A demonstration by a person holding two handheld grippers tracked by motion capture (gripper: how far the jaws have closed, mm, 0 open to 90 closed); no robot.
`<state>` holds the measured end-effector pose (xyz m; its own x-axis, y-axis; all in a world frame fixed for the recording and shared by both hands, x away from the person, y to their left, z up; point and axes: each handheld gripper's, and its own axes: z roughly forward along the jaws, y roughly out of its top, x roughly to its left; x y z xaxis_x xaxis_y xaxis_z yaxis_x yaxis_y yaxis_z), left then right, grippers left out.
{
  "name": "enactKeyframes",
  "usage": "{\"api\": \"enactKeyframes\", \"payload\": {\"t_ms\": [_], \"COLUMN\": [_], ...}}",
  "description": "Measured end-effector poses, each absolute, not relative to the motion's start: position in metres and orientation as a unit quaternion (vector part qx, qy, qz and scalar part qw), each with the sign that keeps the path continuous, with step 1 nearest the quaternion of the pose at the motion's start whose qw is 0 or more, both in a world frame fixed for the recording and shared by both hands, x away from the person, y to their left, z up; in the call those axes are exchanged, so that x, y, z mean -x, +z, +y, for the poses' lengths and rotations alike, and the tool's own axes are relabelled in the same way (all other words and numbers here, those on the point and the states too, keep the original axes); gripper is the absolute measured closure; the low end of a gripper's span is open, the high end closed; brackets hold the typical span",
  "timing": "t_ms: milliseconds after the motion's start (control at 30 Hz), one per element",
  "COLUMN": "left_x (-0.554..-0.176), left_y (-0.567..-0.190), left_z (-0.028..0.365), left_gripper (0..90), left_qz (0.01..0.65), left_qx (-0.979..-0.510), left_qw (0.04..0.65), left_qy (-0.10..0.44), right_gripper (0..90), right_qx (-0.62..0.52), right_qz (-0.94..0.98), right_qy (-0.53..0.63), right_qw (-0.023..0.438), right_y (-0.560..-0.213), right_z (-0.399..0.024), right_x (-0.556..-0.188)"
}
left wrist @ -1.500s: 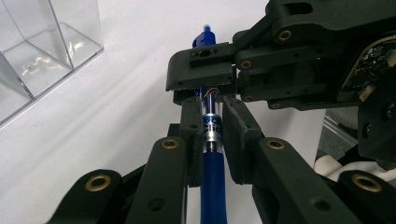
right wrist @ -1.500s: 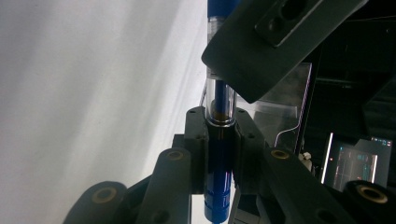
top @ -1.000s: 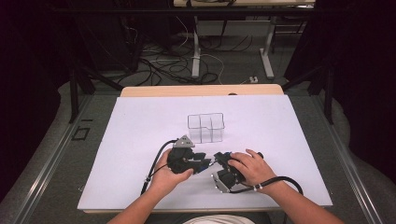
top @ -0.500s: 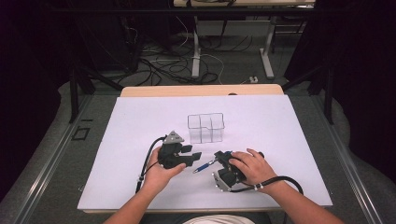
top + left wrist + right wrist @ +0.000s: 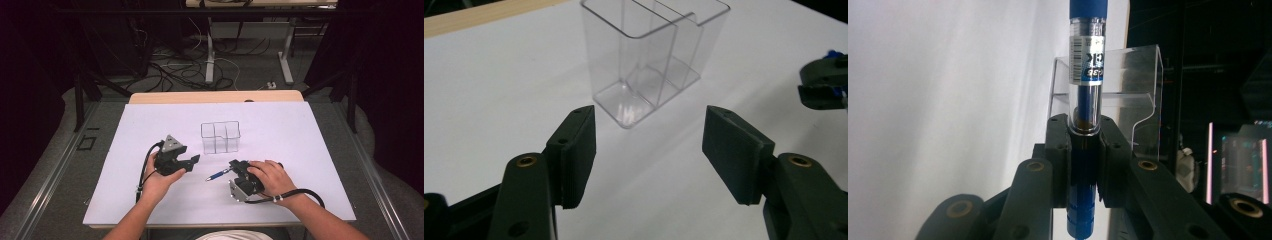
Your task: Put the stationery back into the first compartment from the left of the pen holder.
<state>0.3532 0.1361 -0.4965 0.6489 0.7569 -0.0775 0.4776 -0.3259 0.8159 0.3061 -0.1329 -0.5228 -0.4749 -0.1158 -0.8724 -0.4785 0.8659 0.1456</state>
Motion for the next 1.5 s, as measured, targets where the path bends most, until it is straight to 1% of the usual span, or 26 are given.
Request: {"api": "enactKeyframes", "payload": {"t_ms": [33, 67, 133, 200, 300, 400, 467, 567, 800, 1267, 1500], "left_x": [-0.354, -0.355, -0.356, -0.357, -0.359, -0.36, -0.36, -0.361, -0.362, -0.361, -0.361], "left_y": [-0.496, -0.495, -0.496, -0.496, -0.498, -0.499, -0.499, -0.501, -0.502, -0.505, -0.507], "left_z": [0.14, 0.143, 0.148, 0.154, 0.161, 0.166, 0.169, 0.171, 0.174, 0.177, 0.178], "left_gripper": [38.2, 36.5, 32.9, 30.4, 22.0, 15.5, 15.0, 8.8, 0.9, 0.2, 0.2], "left_qz": [0.398, 0.409, 0.428, 0.438, 0.451, 0.456, 0.459, 0.462, 0.47, 0.476, 0.469], "left_qx": [-0.792, -0.786, -0.771, -0.765, -0.756, -0.75, -0.746, -0.742, -0.736, -0.732, -0.739], "left_qw": [0.433, 0.436, 0.444, 0.445, 0.446, 0.45, 0.452, 0.455, 0.453, 0.453, 0.451], "left_qy": [0.161, 0.157, 0.156, 0.159, 0.163, 0.167, 0.169, 0.169, 0.18, 0.183, 0.177], "right_gripper": [78.9, 78.9, 78.9, 78.9, 78.9, 79.0, 79.0, 79.0, 79.0, 79.0, 79.0], "right_qx": [0.169, 0.15, 0.123, 0.11, 0.088, 0.064, 0.05, 0.021, -0.035, -0.134, -0.176], "right_qz": [0.84, 0.844, 0.848, 0.848, 0.852, 0.851, 0.852, 0.852, 0.85, 0.829, 0.817], "right_qy": [0.197, 0.218, 0.239, 0.247, 0.266, 0.287, 0.301, 0.318, 0.362, 0.445, 0.477], "right_qw": [0.477, 0.466, 0.456, 0.457, 0.442, 0.435, 0.425, 0.416, 0.381, 0.311, 0.273], "right_y": [-0.522, -0.52, -0.516, -0.513, -0.507, -0.503, -0.501, -0.496, -0.484, -0.462, -0.456], "right_z": [-0.134, -0.135, -0.137, -0.139, -0.139, -0.137, -0.135, -0.133, -0.125, -0.119, -0.117], "right_x": [-0.306, -0.309, -0.312, -0.314, -0.319, -0.324, -0.329, -0.333, -0.346, -0.38, -0.397]}}
